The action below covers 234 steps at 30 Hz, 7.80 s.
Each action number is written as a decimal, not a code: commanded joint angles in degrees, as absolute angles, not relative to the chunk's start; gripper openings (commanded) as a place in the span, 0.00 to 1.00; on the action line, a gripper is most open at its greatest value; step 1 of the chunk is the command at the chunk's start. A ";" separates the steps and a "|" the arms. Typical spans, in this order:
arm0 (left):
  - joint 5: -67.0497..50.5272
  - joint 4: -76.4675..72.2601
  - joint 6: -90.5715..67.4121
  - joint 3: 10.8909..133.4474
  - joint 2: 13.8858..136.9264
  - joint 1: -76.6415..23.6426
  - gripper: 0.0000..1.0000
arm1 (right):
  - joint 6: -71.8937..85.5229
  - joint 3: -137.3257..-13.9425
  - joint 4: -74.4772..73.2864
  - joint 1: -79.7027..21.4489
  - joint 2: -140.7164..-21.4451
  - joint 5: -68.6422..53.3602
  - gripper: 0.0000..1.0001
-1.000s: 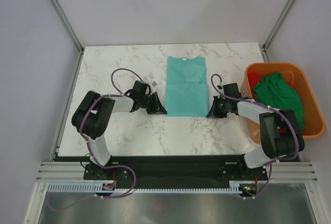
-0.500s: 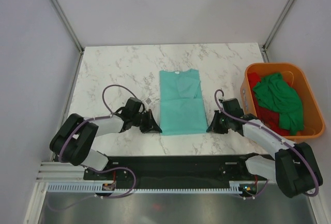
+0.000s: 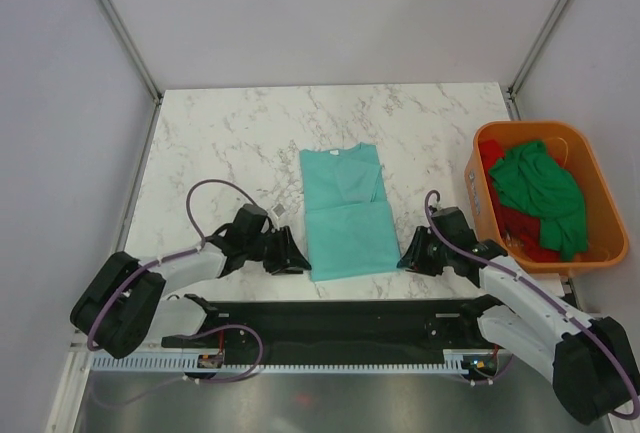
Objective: Fold and stack the t-shirts
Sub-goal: Fold the tshirt
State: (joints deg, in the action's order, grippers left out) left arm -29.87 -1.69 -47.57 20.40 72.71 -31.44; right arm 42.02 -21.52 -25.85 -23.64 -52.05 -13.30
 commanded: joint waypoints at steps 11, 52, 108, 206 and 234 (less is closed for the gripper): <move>-26.63 -5.62 -55.63 18.19 72.24 -35.32 0.51 | 40.78 -22.41 -24.79 -23.91 -56.42 -9.58 0.44; -24.96 -7.73 -58.80 18.46 70.24 -39.55 0.02 | 45.09 -17.14 -19.69 -23.91 -47.12 -16.17 0.00; -22.50 15.73 -44.13 68.88 89.46 -17.76 0.02 | 30.15 -79.35 -22.50 -18.64 -93.05 -12.12 0.00; -33.58 15.47 -21.55 72.57 105.10 -12.30 0.47 | 13.28 -61.31 -15.29 -13.10 -93.57 -26.10 0.56; -38.14 15.47 -24.17 99.05 131.75 -12.30 0.02 | 9.23 -76.82 -8.00 -7.38 -119.44 -29.71 0.05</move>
